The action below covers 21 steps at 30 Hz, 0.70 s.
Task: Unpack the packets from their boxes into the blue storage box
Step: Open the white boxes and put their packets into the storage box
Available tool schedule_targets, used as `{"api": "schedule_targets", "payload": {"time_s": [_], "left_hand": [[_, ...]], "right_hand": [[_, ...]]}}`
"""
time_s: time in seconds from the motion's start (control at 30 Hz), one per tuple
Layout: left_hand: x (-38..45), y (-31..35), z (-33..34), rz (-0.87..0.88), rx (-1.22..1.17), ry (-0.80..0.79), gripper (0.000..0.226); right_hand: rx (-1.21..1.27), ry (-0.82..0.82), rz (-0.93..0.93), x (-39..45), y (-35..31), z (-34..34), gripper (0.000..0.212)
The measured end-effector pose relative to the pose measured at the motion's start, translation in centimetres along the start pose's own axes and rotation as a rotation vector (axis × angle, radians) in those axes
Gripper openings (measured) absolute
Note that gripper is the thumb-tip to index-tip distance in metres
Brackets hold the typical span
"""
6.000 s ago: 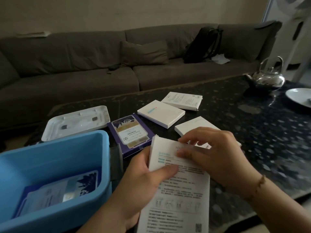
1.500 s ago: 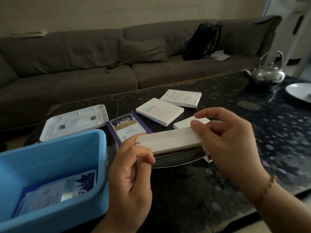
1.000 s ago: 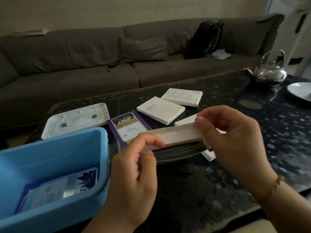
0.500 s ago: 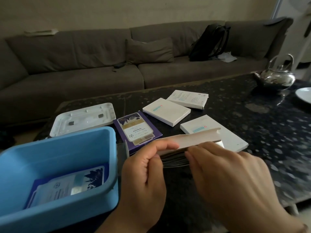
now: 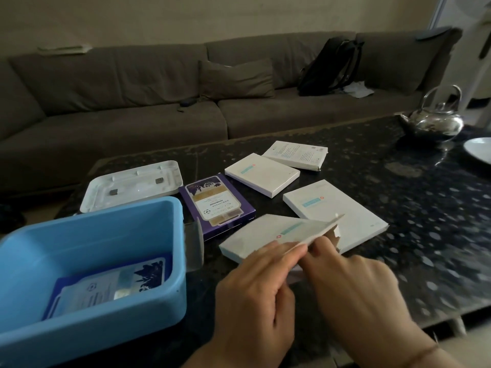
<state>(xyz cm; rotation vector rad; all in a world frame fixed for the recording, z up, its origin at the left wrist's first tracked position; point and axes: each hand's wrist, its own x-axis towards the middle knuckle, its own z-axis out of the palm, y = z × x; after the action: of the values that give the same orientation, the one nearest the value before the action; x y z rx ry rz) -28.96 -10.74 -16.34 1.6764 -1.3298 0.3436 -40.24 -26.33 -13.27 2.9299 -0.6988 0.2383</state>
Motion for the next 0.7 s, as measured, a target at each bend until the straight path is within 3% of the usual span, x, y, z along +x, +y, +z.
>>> {"api": "schedule_targets", "payload": {"time_s": [0.03, 0.07, 0.13, 0.27, 0.33, 0.53, 0.6, 0.67, 0.7], "left_hand": [[-0.4, -0.1, 0.3, -0.007, 0.037, -0.006, 0.045], [-0.7, -0.2, 0.4, -0.011, 0.073, -0.014, 0.044], [-1.3, -0.4, 0.5, -0.001, 0.129, -0.04, 0.044], [-1.3, -0.7, 0.1, 0.012, 0.117, -0.065, 0.042], [-1.1, -0.7, 0.0, -0.017, 0.091, -0.069, 0.04], [-1.0, -0.7, 0.2, -0.049, 0.092, -0.089, 0.038], [-1.1, -0.7, 0.2, -0.031, 0.105, -0.124, 0.039], [-1.2, -0.7, 0.3, 0.024, 0.146, -0.164, 0.042], [-1.3, -0.7, 0.4, 0.051, 0.17, -0.181, 0.043]], "right_hand": [[0.062, 0.126, -0.116, 0.3, -3.3, 0.8, 0.049], [0.125, 0.104, -0.176, -0.2, -3.4, 1.7, 0.049], [0.114, 0.253, -0.205, -0.2, -3.1, 3.6, 0.04], [0.154, 0.373, -0.333, 0.0, -1.8, 3.6, 0.012], [0.138, 0.44, -0.387, 0.3, -1.5, 3.7, 0.011], [0.156, 0.609, -0.414, -2.0, 1.1, 4.3, 0.024], [0.229, 0.631, -0.396, -3.5, 1.9, 4.7, 0.019], [0.456, 0.593, -0.271, -5.2, 1.9, 4.8, 0.017], [0.662, 0.554, -0.11, -5.8, 1.4, 4.6, 0.015]]}}
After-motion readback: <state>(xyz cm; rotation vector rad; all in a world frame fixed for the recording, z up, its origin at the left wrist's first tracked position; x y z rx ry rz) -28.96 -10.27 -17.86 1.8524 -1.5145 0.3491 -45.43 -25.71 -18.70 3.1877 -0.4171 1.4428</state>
